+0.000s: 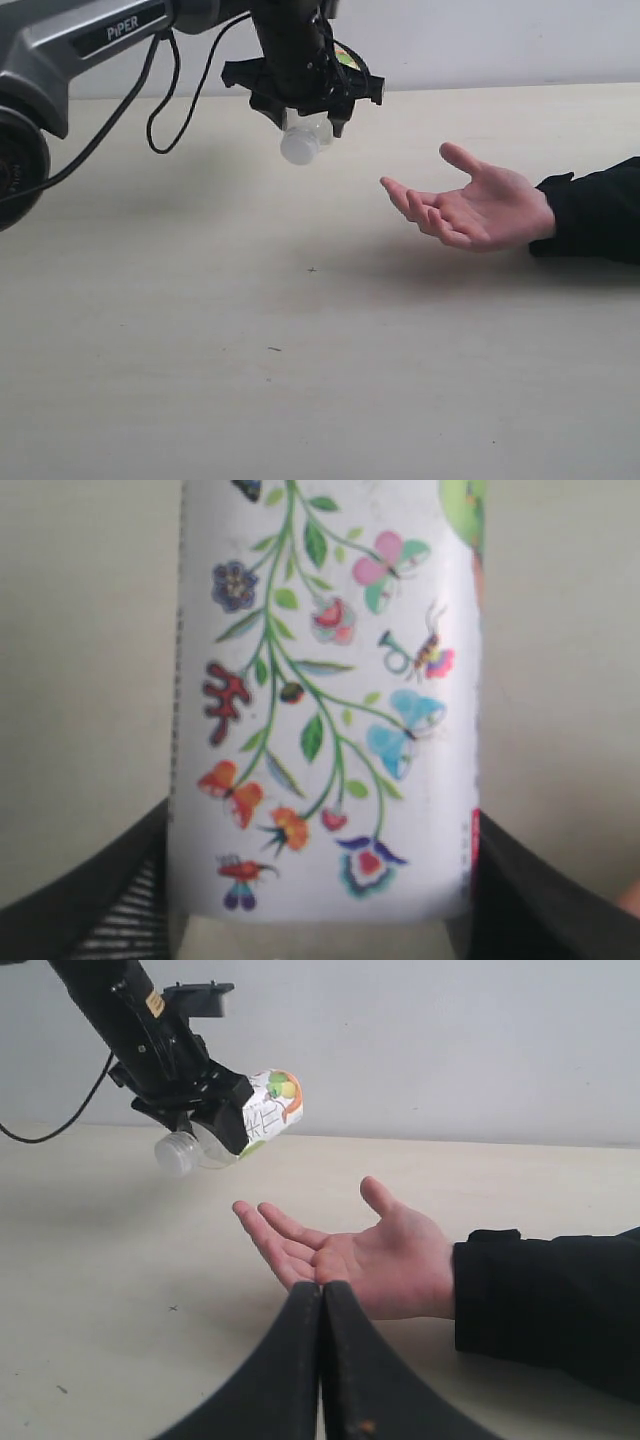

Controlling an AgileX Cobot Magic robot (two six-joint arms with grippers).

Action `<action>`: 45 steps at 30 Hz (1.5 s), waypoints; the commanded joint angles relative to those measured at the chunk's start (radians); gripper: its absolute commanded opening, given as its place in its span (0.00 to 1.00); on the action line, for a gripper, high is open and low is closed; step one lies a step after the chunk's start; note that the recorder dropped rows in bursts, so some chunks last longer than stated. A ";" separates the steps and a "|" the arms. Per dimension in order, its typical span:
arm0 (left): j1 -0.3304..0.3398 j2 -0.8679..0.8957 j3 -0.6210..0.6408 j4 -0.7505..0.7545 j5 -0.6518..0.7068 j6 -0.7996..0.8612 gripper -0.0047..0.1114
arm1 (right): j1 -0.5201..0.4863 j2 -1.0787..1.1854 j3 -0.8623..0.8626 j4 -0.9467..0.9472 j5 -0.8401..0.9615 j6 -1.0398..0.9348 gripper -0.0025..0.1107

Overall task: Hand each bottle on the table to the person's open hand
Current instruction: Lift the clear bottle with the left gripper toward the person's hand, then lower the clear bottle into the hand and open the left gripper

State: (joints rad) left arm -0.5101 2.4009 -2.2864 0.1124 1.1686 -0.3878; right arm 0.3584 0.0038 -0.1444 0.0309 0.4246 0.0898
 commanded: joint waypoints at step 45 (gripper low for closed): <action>-0.448 -0.548 0.725 -0.267 -0.571 -0.338 0.04 | -0.004 -0.004 0.007 0.002 -0.003 -0.006 0.02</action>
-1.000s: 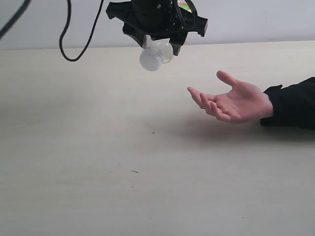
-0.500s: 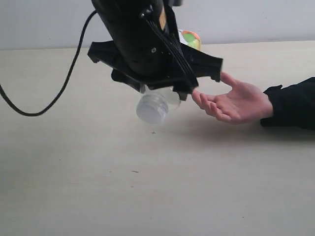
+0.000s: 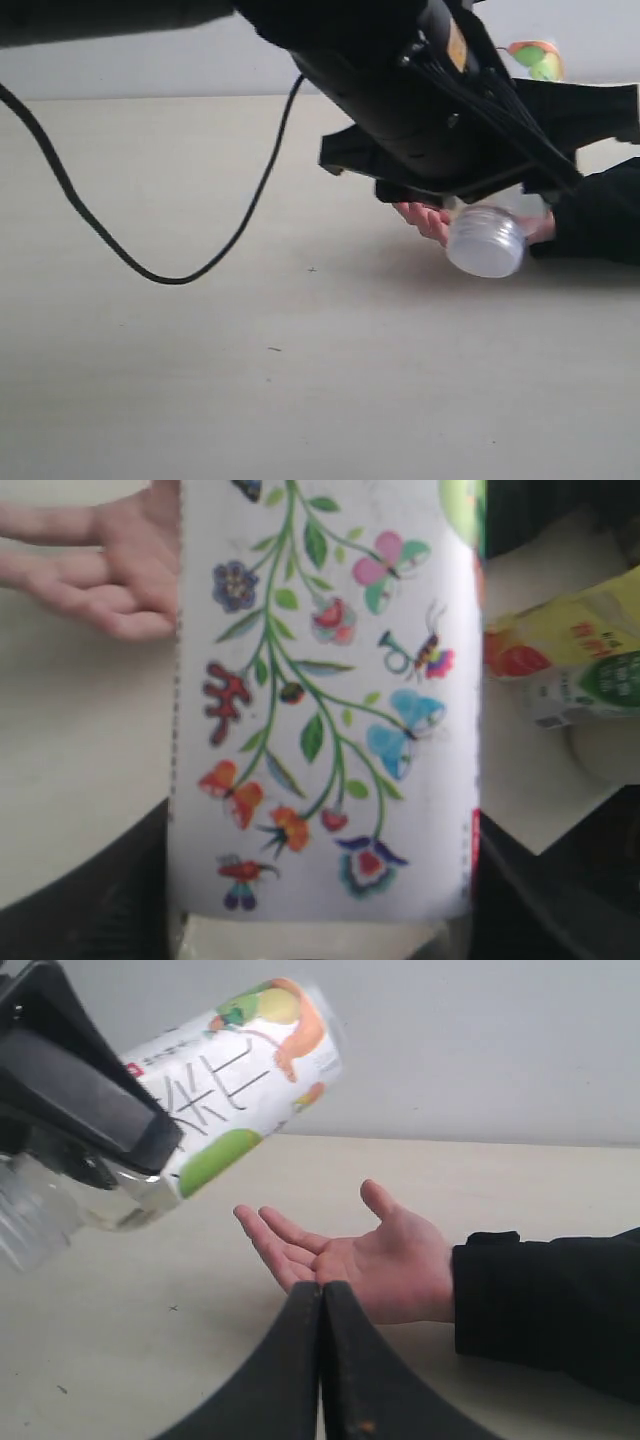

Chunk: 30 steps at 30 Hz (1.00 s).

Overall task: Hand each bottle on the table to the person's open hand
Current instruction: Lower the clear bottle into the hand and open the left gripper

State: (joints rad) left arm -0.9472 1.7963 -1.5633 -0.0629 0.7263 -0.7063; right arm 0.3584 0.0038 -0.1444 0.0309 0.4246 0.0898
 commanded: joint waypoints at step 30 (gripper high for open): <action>-0.030 0.309 0.002 0.578 -0.314 -0.814 0.04 | -0.004 -0.004 0.007 -0.003 -0.003 -0.006 0.02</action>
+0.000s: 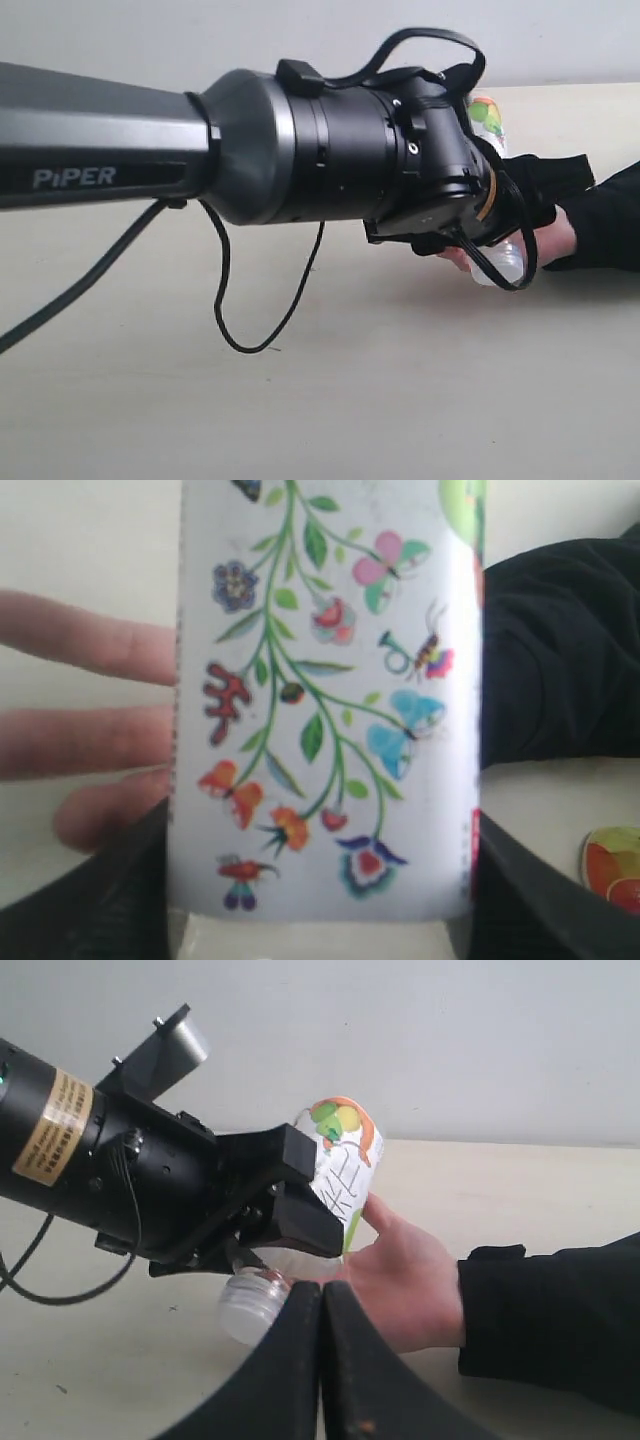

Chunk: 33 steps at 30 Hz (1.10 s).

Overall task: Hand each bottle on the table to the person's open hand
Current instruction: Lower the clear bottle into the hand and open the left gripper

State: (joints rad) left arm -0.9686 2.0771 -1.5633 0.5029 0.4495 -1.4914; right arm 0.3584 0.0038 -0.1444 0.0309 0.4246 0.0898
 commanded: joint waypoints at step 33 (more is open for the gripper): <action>-0.007 0.063 0.002 -0.020 -0.082 -0.007 0.45 | -0.004 -0.004 0.007 -0.003 -0.003 -0.006 0.02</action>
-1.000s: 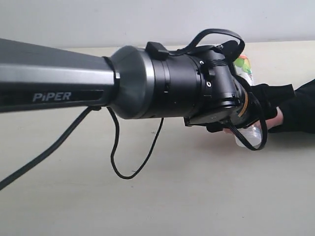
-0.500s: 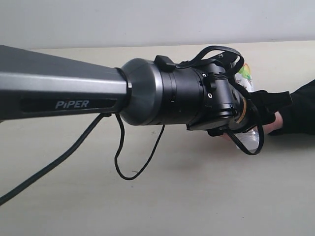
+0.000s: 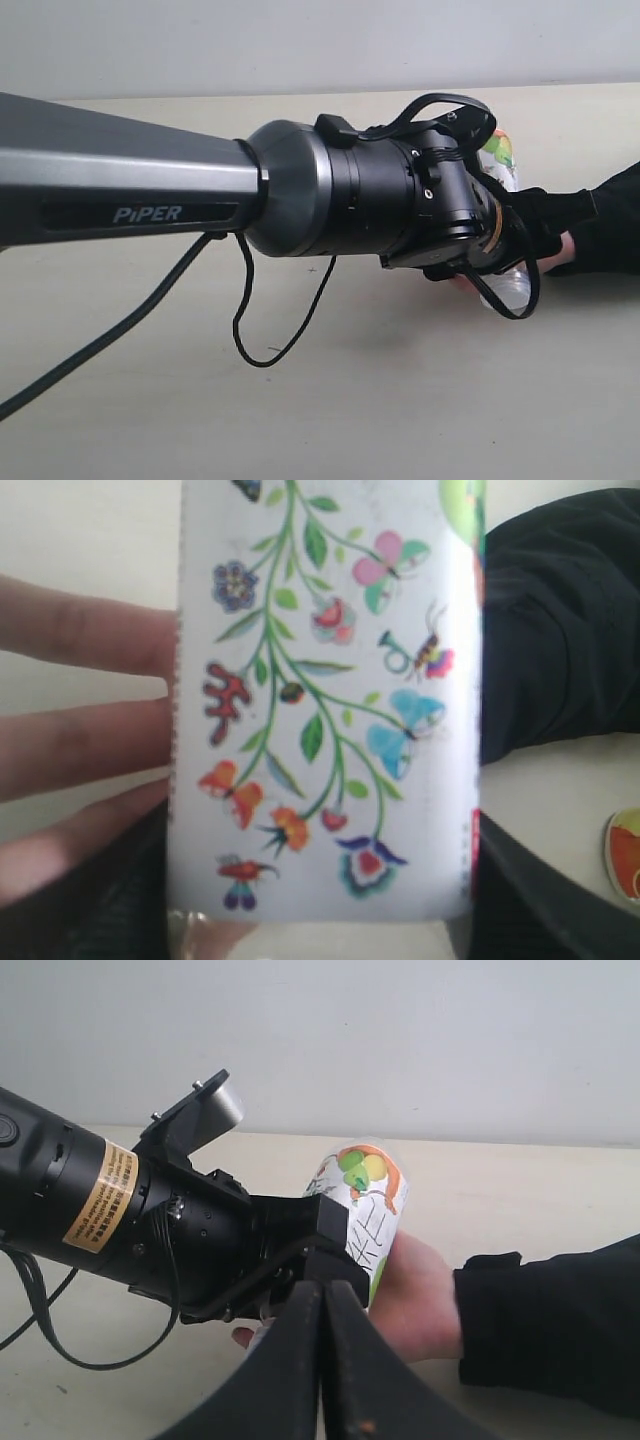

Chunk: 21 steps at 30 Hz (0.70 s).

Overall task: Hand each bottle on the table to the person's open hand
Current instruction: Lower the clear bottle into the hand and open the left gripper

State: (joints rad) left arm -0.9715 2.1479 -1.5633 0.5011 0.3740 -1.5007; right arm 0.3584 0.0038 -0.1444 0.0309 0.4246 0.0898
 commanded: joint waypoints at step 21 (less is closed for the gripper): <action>-0.007 -0.010 0.002 -0.019 -0.007 0.042 0.73 | -0.004 -0.004 0.007 -0.003 -0.003 -0.006 0.02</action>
State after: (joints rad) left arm -0.9715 2.1479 -1.5633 0.4871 0.3656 -1.4697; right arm 0.3584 0.0038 -0.1444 0.0309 0.4246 0.0898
